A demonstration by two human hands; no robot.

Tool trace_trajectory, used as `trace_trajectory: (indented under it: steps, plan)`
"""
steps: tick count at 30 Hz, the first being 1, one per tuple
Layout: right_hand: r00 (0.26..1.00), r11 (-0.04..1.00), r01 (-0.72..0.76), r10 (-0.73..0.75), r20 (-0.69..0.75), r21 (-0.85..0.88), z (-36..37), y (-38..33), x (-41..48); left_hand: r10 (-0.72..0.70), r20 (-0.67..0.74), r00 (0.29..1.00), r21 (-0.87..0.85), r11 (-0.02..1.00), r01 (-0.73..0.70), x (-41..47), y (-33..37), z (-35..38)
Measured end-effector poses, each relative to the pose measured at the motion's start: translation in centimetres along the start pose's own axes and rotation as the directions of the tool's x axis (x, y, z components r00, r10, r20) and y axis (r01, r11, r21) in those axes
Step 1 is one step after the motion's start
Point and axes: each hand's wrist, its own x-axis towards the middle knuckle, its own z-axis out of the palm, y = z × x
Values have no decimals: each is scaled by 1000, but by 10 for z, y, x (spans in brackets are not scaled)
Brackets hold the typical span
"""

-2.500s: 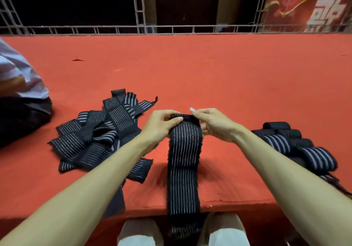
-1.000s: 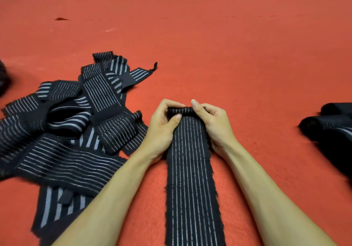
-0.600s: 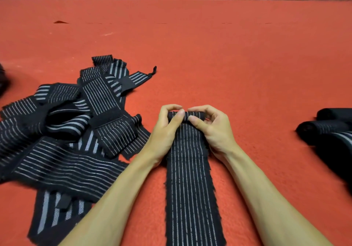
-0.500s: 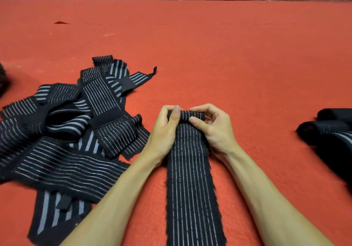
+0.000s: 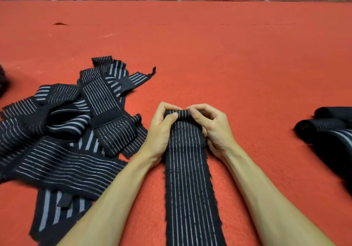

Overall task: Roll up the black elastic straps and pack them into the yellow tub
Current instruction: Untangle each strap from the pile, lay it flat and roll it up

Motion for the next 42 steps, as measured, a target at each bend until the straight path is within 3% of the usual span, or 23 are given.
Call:
trace_trajectory:
  steps: [9,19,25,33,42]
  plan:
    - [995,995,-96,96,-37,3,2,-1,2,-3,38,999,3,1000,3,-2,3,1]
    - [997,994,60,-64,-41,-87,-1,-1,-1,-52,30,998,121,991,48,1,-5,0]
    - [997,997,73,-73,15,-4,-1,-1,-1,-42,-10,999,114,993,43,0,-5,-1]
    - [994,986,-67,53,96,150,1,-5,-2,-13,-12,1000,37,999,13,-2,1,1]
    - [987,989,-145,144,-65,-14,8,0,1,63,62,996,72,995,-67,1,-9,-5]
